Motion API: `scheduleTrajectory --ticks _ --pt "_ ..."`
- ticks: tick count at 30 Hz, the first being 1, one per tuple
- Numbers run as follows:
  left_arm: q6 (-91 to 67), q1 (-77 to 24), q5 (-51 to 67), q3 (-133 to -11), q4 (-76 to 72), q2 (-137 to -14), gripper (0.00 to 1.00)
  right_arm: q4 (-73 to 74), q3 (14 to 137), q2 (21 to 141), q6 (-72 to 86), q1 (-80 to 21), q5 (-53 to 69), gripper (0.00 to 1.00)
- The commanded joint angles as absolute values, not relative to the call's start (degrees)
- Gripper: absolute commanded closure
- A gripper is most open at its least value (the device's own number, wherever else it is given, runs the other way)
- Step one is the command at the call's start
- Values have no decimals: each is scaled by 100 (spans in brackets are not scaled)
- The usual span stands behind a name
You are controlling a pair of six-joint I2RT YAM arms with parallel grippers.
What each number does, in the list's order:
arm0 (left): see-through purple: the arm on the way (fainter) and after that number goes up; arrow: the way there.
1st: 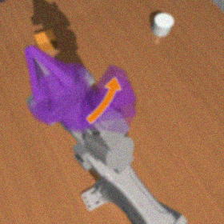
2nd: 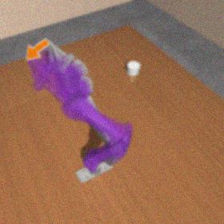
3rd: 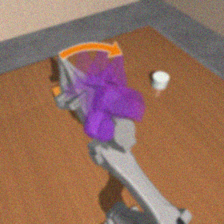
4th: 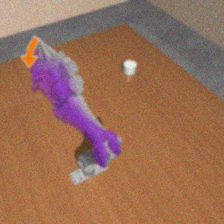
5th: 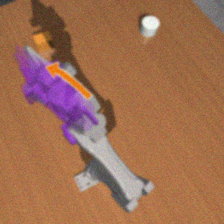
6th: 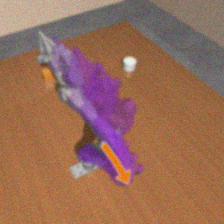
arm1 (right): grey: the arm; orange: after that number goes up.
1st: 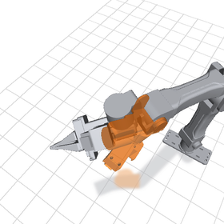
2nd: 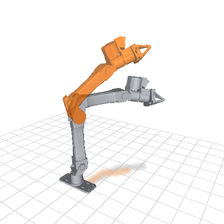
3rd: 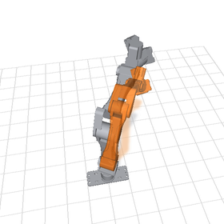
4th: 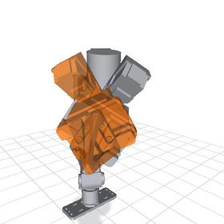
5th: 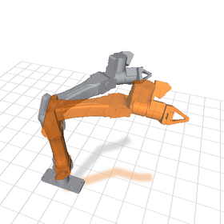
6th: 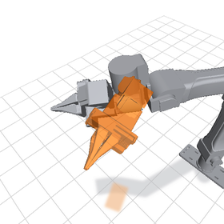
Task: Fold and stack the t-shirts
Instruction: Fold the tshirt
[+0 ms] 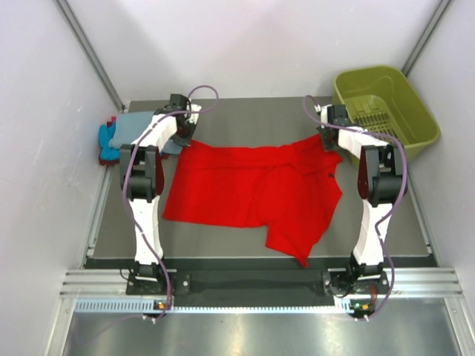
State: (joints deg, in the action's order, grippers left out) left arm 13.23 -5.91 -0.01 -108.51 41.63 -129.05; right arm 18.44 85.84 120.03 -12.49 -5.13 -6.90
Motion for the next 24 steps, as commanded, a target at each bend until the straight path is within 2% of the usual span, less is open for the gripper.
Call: scheduleTrajectory --ticks 1,24 --pt "1529 -580 -325 -11302 4061 -13157 100 1661 8631 11953 -1336 -492 -905 100" --pt "1389 -641 -606 -11399 3920 -13210 100 1591 9992 12647 -1354 -475 -817 100"
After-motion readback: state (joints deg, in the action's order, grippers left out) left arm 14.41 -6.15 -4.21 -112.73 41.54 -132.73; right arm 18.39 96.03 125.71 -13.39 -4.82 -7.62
